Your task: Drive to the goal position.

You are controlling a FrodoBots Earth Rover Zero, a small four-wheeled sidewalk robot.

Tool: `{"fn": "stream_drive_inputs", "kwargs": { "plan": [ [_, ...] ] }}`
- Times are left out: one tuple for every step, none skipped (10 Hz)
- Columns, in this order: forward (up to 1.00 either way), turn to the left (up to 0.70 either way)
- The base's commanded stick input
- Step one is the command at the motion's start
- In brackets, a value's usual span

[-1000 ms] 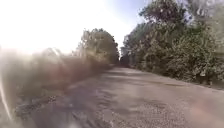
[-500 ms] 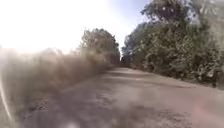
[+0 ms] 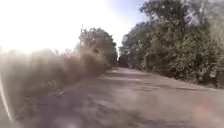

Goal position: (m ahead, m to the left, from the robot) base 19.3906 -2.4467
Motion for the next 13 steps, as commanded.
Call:
{"fn": "stream_drive_inputs", "kwargs": {
  "plan": [
    [0.70,0.00],
    [0.70,0.00],
    [0.70,0.00],
    [0.70,0.00],
    [0.70,0.00],
    [0.70,0.00],
    [0.70,0.00],
    [0.70,0.00],
    [0.70,0.00],
    [0.70,0.00],
    [0.70,0.00],
    [0.70,0.00],
    [0.70,0.00]
  ]
}}
